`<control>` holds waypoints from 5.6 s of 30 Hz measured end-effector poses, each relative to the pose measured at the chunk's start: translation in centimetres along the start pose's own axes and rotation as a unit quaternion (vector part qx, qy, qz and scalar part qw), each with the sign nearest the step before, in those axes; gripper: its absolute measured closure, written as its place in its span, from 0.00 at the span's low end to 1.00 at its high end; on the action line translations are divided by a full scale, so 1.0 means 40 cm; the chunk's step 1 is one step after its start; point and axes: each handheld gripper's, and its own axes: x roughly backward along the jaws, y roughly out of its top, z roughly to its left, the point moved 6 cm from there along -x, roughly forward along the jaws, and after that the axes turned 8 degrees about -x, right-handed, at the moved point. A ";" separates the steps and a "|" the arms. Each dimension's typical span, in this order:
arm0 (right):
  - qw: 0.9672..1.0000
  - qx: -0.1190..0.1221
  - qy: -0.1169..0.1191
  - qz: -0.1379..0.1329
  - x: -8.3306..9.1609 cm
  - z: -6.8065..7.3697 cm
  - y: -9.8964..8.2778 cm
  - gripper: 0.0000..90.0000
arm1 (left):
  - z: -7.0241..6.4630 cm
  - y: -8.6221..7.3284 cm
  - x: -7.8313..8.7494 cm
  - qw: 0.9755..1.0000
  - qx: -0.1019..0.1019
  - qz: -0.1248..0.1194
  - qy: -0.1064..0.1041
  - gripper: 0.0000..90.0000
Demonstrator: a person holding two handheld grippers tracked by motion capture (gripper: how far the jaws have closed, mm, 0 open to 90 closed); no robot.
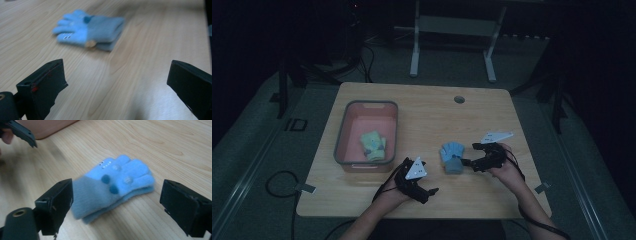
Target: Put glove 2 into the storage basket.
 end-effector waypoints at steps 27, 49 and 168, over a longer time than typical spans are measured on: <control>0.998 -0.039 -0.043 -0.013 0.013 -0.059 0.027 0.40 | 0.008 0.129 -0.138 0.992 -0.123 0.004 -0.023 0.22; 0.995 -0.084 -0.046 0.010 -0.067 -0.072 0.026 0.44 | 0.035 0.090 -0.240 0.978 -0.186 0.091 -0.006 0.76; 0.993 0.052 0.102 -0.033 -0.292 0.422 0.480 0.90 | 0.258 0.031 0.376 0.964 -0.161 0.170 0.125 0.84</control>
